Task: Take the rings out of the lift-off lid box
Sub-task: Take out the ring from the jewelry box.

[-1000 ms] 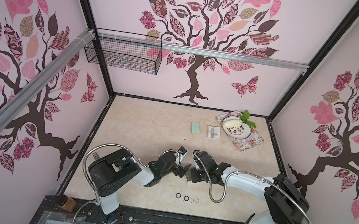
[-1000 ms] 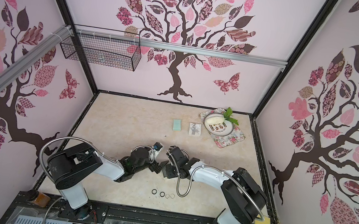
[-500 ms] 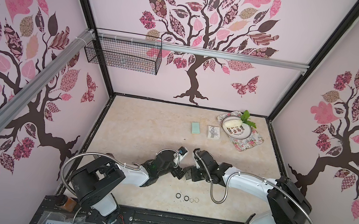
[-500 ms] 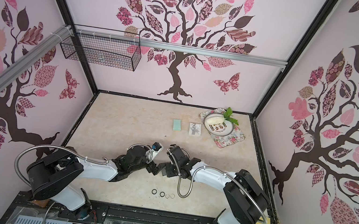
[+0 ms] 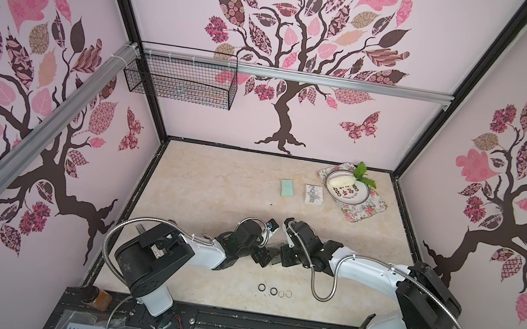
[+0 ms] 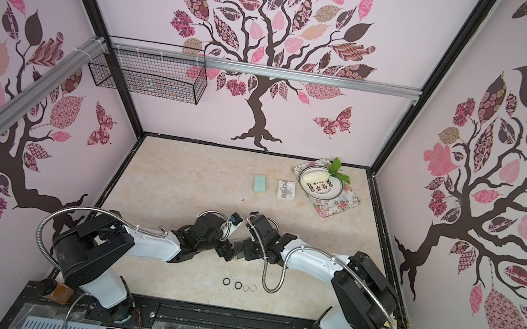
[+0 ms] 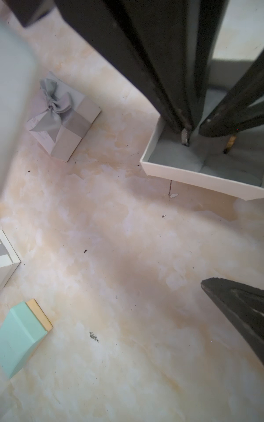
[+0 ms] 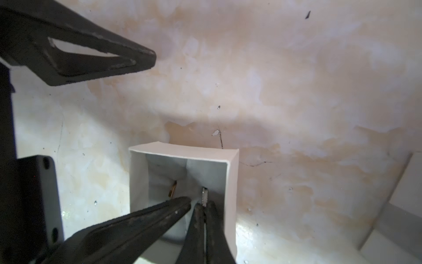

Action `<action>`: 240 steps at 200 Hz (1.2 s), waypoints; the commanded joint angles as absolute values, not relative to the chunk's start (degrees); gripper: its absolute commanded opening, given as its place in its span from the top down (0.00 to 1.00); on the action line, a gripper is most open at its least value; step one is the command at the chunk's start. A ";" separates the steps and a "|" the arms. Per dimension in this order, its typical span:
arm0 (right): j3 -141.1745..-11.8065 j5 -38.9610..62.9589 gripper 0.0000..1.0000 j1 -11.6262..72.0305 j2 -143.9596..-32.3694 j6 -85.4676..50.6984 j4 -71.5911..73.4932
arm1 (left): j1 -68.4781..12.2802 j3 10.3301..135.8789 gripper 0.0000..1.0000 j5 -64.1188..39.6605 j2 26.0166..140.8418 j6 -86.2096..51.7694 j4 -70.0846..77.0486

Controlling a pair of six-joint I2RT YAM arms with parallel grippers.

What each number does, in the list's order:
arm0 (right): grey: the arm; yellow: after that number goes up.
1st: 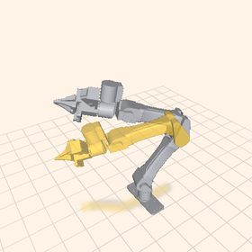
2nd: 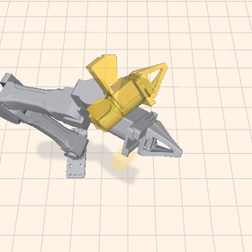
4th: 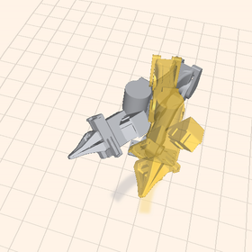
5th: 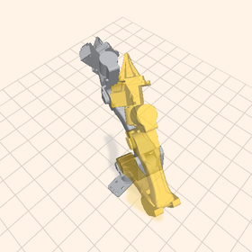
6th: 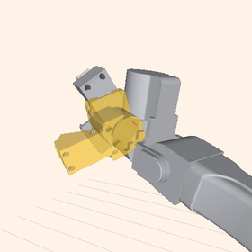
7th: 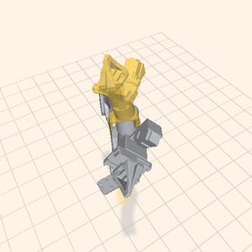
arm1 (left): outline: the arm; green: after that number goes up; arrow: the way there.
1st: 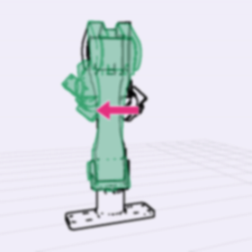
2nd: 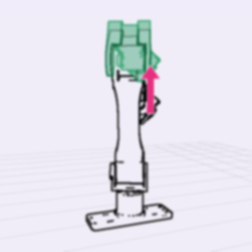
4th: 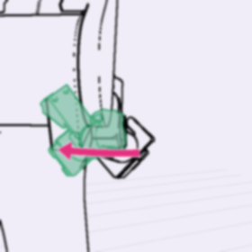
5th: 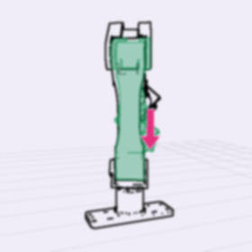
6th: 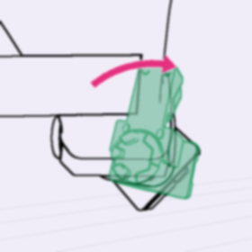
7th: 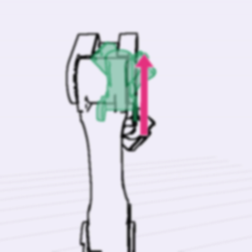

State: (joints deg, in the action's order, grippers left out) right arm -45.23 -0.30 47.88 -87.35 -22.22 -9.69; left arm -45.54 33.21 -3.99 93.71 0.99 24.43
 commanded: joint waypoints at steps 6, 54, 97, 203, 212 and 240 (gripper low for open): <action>-44.58 0.42 1.00 48.08 -85.03 -22.72 -8.45 | -45.70 36.71 0.02 -3.78 94.96 0.66 23.03; -43.56 0.70 1.00 48.15 -83.80 -22.68 -7.09 | -45.69 38.23 0.02 -3.77 95.97 0.95 21.20; -42.08 0.95 1.00 48.11 -81.72 -22.76 -5.24 | -45.70 38.32 0.02 -3.80 96.98 0.74 20.95; -38.45 0.79 1.00 48.14 -77.62 -23.47 -0.97 | -45.62 38.62 0.02 -3.77 97.60 0.70 20.48; -38.41 0.72 1.00 48.10 -77.23 -23.53 -1.09 | -45.62 38.59 0.02 -3.64 97.69 0.65 20.49; -38.18 0.98 1.00 48.09 -74.44 -23.46 -3.40 | -45.67 38.73 0.02 -3.64 97.13 0.79 20.05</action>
State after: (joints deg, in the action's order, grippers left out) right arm -38.50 0.75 47.88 -78.78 -22.26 -2.24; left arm -45.52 36.47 -3.53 96.68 0.36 20.82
